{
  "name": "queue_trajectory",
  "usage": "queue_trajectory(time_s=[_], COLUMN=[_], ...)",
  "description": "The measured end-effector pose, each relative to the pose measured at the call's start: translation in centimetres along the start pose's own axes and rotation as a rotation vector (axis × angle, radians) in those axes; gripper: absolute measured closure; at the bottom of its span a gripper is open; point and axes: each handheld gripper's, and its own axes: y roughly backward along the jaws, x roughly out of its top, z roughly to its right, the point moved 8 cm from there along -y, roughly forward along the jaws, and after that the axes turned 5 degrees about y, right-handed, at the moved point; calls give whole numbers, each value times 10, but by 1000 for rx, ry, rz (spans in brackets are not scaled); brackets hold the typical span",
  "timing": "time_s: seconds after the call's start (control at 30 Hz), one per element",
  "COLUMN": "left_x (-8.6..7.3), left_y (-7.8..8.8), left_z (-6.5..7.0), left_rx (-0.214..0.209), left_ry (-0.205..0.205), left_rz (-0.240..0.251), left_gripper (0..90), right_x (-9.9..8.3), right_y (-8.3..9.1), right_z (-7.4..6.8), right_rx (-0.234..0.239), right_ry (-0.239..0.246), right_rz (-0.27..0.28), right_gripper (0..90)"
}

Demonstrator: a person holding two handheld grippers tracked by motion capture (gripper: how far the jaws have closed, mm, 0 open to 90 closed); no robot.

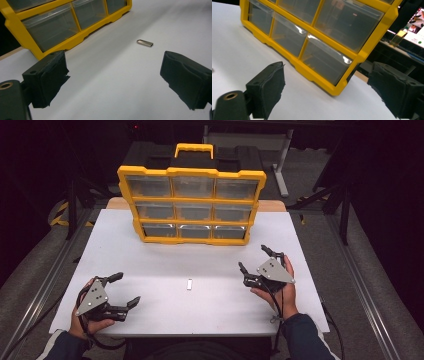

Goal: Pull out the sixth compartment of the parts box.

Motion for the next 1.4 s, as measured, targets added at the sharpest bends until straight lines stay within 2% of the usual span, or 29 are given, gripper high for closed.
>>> queue_trajectory(time_s=[0.13,0.33,0.5,0.6,0.87,1.0,1.3,1.33,1.4], left_x=[0,-1,-1,-1,-1,-1,-2,-2,-2], left_y=[0,0,-1,-1,-1,-1,-1,-1,-1], left_z=[0,0,0,1,2,2,2,2,2], left_rx=[0,-2,-7,-11,-16,-18,-18,-20,-20], left_ry=[0,0,-2,-3,-3,-5,-6,-5,-4], left_rz=[-3,-4,-5,-9,-5,-6,-13,-15,-17], left_gripper=[82,82,82,83,85,86,85,85,85], right_x=[2,14,22,26,39,49,60,62,63], right_y=[-7,-25,-37,-43,-49,-55,-64,-65,-66], right_z=[5,26,34,37,42,47,53,54,55], right_rx=[-13,-53,-57,-59,-79,-84,-120,-138,-146], right_ry=[17,40,51,50,83,114,170,199,212], right_rz=[-13,-21,-32,-38,-34,-44,-60,-65,-66], right_gripper=[159,169,177,181,199,242,294,312,324])
